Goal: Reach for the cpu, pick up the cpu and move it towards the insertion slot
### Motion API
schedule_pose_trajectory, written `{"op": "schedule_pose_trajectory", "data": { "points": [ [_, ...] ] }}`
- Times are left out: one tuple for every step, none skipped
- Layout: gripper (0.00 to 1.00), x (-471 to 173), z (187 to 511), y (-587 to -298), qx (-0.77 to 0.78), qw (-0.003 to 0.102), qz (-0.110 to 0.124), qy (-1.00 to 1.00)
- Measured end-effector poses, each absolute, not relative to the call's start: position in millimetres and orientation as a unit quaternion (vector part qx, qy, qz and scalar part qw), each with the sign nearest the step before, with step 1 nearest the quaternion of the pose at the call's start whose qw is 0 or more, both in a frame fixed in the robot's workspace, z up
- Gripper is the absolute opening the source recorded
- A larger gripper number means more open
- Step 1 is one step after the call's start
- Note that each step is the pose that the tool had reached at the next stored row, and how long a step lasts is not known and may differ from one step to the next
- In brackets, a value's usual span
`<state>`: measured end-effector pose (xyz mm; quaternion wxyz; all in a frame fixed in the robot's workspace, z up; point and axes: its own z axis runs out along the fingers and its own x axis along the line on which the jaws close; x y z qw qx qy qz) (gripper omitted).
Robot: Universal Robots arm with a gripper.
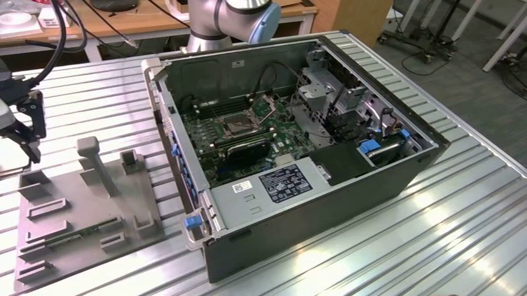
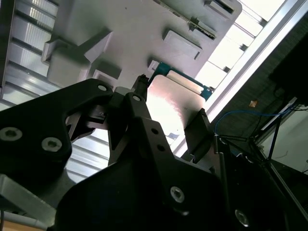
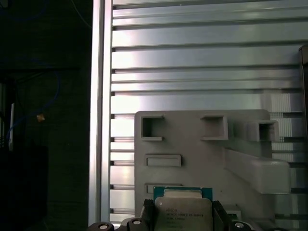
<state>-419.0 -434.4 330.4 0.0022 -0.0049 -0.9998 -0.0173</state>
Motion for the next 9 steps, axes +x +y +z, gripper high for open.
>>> {"op": "schedule_pose_trajectory", "data": {
  "points": [
    [0.55,-418,330,-434,-0.005,0.002,-0.017,-1.0],
    [0.55,-417,330,-434,-0.005,0.002,-0.017,-1.0],
    [0.55,-416,330,-434,-0.005,0.002,-0.017,-1.0],
    [0.55,-413,330,-434,-0.005,0.002,-0.017,-1.0],
    [0.55,-411,330,-434,-0.005,0.002,-0.017,-1.0],
    [0.55,-409,330,-434,-0.005,0.002,-0.017,-1.0],
    [0.55,-409,330,-434,-0.005,0.002,-0.017,-1.0],
    [0.55,-408,331,-434,-0.005,0.002,-0.017,-1.0],
    [0.55,-408,331,-434,-0.005,0.002,-0.017,-1.0]
  ]
}}
